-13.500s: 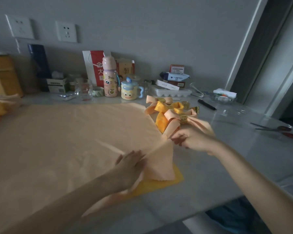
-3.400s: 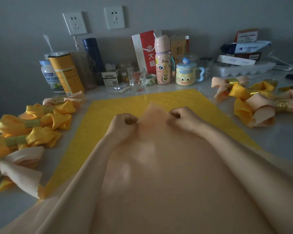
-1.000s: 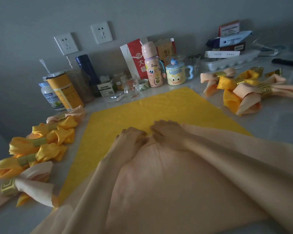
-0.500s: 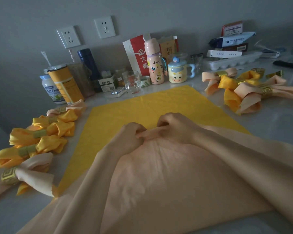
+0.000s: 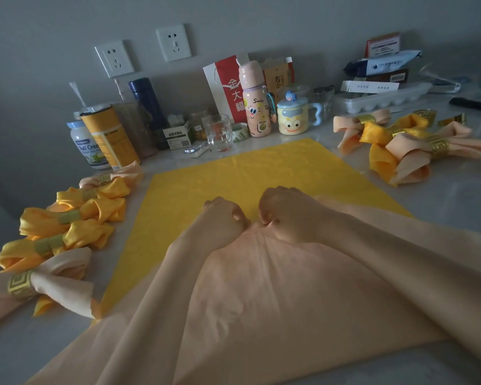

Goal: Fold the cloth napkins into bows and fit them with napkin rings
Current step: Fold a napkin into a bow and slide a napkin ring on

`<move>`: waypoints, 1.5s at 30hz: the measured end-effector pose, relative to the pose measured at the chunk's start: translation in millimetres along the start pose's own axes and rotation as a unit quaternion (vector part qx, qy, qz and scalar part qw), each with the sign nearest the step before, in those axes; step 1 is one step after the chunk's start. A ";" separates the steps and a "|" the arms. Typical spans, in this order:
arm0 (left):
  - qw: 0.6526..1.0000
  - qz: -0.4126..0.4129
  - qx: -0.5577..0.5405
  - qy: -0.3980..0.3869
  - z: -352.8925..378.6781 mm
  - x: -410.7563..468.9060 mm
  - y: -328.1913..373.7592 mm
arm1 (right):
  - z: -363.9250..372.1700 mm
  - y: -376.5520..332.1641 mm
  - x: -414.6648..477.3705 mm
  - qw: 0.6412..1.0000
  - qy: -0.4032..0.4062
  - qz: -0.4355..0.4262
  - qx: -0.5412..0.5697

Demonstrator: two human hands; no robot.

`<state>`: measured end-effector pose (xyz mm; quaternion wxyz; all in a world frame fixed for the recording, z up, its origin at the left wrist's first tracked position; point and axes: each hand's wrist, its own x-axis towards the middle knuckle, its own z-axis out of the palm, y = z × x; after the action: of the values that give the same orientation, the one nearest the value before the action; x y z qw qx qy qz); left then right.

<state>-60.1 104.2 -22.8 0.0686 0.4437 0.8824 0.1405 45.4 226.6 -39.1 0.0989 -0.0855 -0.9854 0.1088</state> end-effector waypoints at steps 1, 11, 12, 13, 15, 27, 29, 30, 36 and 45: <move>0.999 -0.008 0.049 0.010 0.5 -0.6 1.0 | 0.4 -0.2 -0.5 1.000 0.011 0.003 0.013; 0.996 -0.057 -0.056 -0.045 3.7 3.1 -3.1 | 34.4 -16.2 0.0 0.999 -0.033 -0.011 -0.001; 0.994 -0.058 -0.079 -0.052 2.4 3.3 -5.1 | 31.9 -16.4 -0.9 0.997 -0.070 0.002 -0.011; 0.990 -0.063 -0.109 -0.059 1.0 2.9 -6.8 | 28.3 -15.2 -2.1 0.995 -0.097 0.015 -0.010; 0.985 -0.066 -0.146 -0.065 -3.9 -0.1 -9.2 | 21.4 -9.3 -2.3 0.992 -0.118 0.036 0.003; 0.999 -0.023 0.006 -0.035 -8.6 -3.8 -6.9 | 2.9 14.6 -23.6 0.995 0.093 0.026 0.011; 0.999 -0.016 0.020 -0.038 -9.9 -7.0 -0.4 | 5.1 12.8 -24.6 0.991 0.132 -0.004 -0.023; 0.999 -0.012 0.019 -0.042 -11.5 -9.3 3.9 | 5.8 11.5 -26.0 0.988 0.147 -0.034 -0.039; 0.994 -0.040 0.000 -0.104 -11.0 -11.7 17.8 | 0.0 0.8 -36.4 0.994 0.049 -0.068 -0.070; 0.978 -0.096 -0.095 -0.158 -7.1 -10.7 10.1 | 12.4 -28.1 -17.3 0.997 0.007 0.039 0.068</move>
<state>-47.7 100.0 -13.0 0.2621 0.3647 0.8817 0.1443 55.3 193.8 -47.5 0.1076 -0.1174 -0.9710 0.1786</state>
